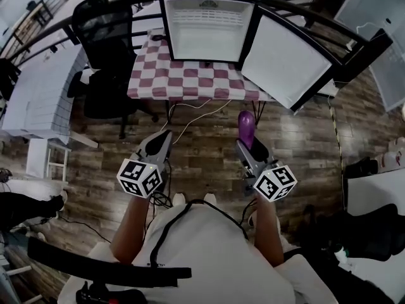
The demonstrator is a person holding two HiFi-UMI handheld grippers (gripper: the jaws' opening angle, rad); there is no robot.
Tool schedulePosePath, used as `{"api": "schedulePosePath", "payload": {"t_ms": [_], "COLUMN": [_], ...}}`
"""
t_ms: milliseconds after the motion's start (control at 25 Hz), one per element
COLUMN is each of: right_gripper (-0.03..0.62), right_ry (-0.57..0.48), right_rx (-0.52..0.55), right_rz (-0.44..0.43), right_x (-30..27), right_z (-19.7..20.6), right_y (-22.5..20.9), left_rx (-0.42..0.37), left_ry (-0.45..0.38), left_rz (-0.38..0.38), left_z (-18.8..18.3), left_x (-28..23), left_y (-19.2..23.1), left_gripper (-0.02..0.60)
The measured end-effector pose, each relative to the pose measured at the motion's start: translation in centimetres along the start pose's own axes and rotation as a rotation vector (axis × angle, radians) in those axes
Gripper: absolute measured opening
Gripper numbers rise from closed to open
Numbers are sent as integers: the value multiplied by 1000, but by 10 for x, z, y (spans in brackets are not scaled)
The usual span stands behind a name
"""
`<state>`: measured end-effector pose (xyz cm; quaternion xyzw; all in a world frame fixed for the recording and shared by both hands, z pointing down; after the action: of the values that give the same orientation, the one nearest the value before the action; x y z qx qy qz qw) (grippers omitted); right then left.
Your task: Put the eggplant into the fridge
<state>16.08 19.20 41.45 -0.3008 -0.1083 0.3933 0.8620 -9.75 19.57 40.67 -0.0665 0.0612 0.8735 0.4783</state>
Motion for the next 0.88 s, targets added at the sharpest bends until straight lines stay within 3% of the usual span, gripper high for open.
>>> {"api": "schedulePosePath", "payload": {"t_ms": [480,880], "right_gripper": [212,212], "right_ry": [-3,20], "right_rx": [-49,-64], "right_rz": [6,-17], "right_x": [41,63], "right_z": [-11,-14], "right_y": [-42,-69], "left_rx": [-35,-34], "left_ry": [18,40], "left_rz": [0,-53], "left_z": [-3,3], "left_x": [-35,-46], "left_y": [-44,-68], "left_gripper": [6,6]}}
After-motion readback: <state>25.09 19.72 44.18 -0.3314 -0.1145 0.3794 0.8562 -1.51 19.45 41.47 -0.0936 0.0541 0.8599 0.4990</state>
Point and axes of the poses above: the fingertips, and each gripper's own axes: x backward along the fingers, y to its left, z out of its underside, the point moved 4 cm from there along x, backward along the fingers, and after that the axes turned 13 degrees about -x, right-handed, at the moved point
